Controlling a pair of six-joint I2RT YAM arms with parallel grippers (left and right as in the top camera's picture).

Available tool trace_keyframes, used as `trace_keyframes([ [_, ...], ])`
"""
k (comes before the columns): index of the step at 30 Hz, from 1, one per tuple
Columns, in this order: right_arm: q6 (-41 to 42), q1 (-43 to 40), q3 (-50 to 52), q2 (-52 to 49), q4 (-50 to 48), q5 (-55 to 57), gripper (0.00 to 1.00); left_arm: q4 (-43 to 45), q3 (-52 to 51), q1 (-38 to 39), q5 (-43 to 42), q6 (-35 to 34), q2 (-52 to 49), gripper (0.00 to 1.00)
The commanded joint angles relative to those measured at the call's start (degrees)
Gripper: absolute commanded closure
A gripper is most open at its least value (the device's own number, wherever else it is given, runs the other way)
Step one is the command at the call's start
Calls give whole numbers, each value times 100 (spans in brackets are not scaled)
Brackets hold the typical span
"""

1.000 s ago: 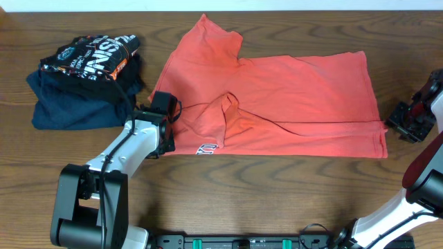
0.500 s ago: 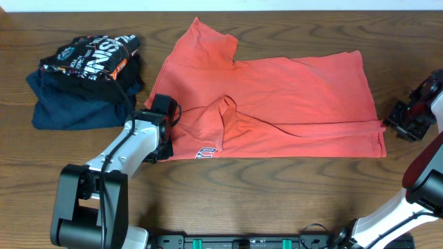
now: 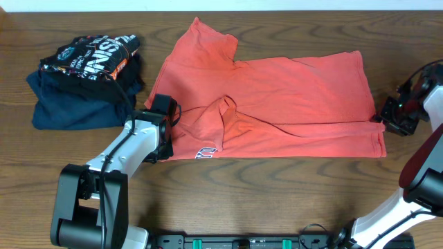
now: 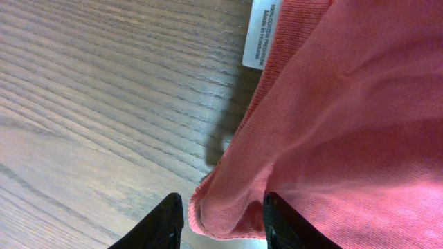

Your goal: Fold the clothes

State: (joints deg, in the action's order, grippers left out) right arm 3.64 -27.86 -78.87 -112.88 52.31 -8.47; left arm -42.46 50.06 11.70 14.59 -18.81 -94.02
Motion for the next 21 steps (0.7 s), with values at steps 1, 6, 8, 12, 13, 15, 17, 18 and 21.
trace_keyframes([
  [1,-118,28,179,-72,-96,-33,50,-33,15,-13,114,31,-70,60],
  [6,-107,28,328,-72,-229,243,50,-33,13,-13,114,31,-70,60],
  [8,-85,28,330,-72,-238,278,50,-33,15,-13,114,31,-70,60],
  [12,-74,26,328,-72,-190,323,50,-13,13,-13,114,31,-70,60],
  [13,-70,15,328,-72,-170,387,50,-9,15,-13,114,31,-70,60],
  [15,-70,-9,328,-72,-162,407,50,0,13,-13,114,31,-70,60],
  [17,-46,-26,328,-72,-184,396,50,0,15,-13,114,31,-70,60],
  [18,-46,-26,328,-72,-192,396,51,-2,15,-13,114,31,-70,60],
  [21,-44,-24,328,-72,-205,393,56,-4,15,-13,114,31,-70,60],
])
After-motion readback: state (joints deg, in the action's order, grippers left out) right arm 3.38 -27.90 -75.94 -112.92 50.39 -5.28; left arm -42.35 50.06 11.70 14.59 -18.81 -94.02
